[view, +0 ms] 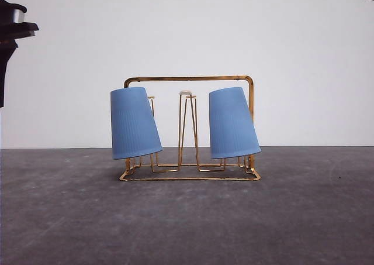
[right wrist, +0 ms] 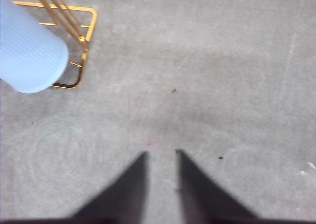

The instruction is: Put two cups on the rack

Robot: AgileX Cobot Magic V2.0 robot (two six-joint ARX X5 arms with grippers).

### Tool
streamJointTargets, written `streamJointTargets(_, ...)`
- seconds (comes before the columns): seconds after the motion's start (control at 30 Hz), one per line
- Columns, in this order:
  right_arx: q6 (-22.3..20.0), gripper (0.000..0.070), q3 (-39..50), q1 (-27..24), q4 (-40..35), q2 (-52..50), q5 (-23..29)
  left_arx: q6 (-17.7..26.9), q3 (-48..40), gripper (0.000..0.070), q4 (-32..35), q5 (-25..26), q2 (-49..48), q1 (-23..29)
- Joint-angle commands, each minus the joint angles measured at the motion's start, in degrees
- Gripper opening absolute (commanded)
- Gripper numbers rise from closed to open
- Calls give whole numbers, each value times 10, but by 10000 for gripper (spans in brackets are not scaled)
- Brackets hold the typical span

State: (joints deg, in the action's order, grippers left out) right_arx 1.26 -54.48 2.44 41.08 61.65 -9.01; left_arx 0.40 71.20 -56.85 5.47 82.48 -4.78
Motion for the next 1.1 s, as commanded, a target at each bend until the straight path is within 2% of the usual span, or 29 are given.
streamJointTargets(0.0, -5, 18, -8, 1, -9, 5, 0, 0, 7, 3, 2, 4, 3, -1)
streamJointTargets(0.1, 11, 18, -8, 1, -8, 5, -1, -8, 7, 3, -5, 4, 3, -1)
streamJointTargets(0.47, 11, 18, -8, 1, -45, 5, 0, -8, 7, 3, -2, 4, 3, -1)
streamJointTargets(0.53, 11, 18, -8, 0, -55, 5, 0, 0, 7, 3, -2, 1, 4, 3)
streamJointTargets(0.6, 11, 18, -8, 0, -65, 5, 0, 28, 7, 3, 1, -18, -4, 10)
streamJointTargets(0.63, 11, 18, -8, 0, -68, 5, 0, 24, 5, 3, 2, -20, -12, 11)
streamJointTargets(0.73, 11, 18, -8, 1, -85, 4, 0, 37, -25, 3, 52, -21, -51, 11)
streamJointTargets(0.8, 11, 18, -8, 1, -96, 4, 0, 38, -75, 4, 125, -24, -97, 14)
streamJointTargets(0.97, 11, 18, -8, 0, -128, 4, 0, 18, -250, 3, 330, -25, -234, 28)
streamJointTargets(1.07, 11, 18, -8, 1, -146, 4, 0, 8, -355, 3, 400, -25, -323, 34)
